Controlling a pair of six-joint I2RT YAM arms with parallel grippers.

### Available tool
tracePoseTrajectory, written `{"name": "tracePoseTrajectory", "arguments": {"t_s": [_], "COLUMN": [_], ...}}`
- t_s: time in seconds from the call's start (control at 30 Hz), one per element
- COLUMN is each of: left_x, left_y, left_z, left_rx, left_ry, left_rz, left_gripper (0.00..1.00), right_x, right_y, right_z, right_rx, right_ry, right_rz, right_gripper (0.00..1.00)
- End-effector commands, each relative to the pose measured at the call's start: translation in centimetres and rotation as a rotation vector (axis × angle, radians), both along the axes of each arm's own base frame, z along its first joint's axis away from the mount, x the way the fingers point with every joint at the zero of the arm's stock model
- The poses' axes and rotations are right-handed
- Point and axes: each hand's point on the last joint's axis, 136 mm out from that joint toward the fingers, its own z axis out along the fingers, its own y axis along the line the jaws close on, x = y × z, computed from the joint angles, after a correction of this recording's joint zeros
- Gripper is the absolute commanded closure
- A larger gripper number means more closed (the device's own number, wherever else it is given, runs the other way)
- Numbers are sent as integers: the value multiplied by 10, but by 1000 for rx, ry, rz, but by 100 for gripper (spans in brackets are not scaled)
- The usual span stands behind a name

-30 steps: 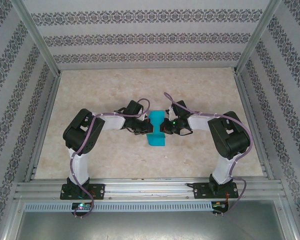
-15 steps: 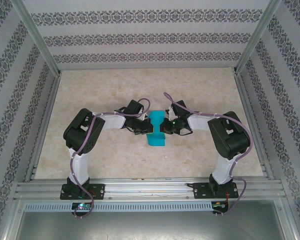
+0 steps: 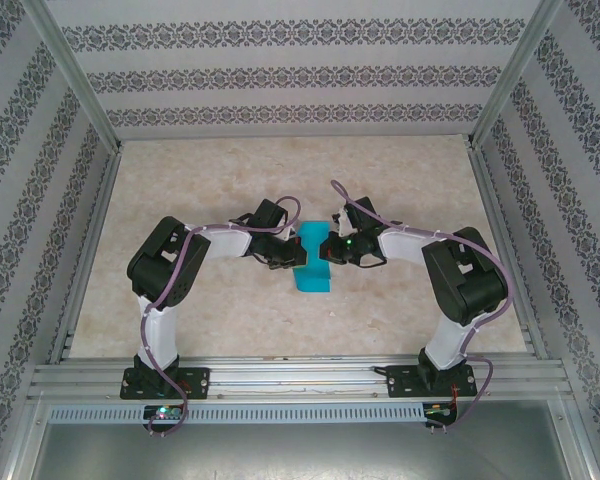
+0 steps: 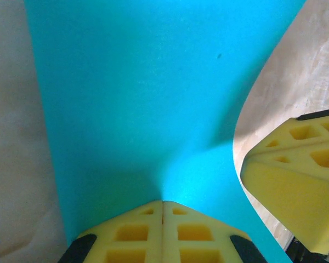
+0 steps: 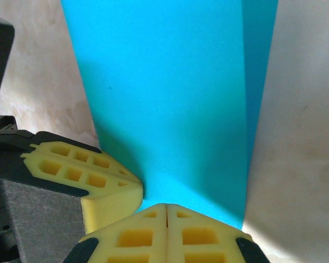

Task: Fold a paper plane with a square sheet of paper (fold left side to right side)
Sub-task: Hold the square sheet of paper at the center of the table.

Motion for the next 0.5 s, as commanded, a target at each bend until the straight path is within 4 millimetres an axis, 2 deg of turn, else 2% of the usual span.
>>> {"name": "tracePoseTrajectory", "arguments": {"t_s": [0.0, 0.47], "left_x": [-10, -11], "left_y": [9, 7], "left_z": [-24, -25], "left_rx": [89, 84], "left_ry": [65, 68], "left_rz": [18, 12], "left_gripper": [99, 99], "right_x": [11, 23], "right_y": [11, 26], "right_z": [14, -2], "right_rx": [50, 58], "right_ry": [-24, 3], "right_rz": [5, 20], "right_gripper": [100, 100]}}
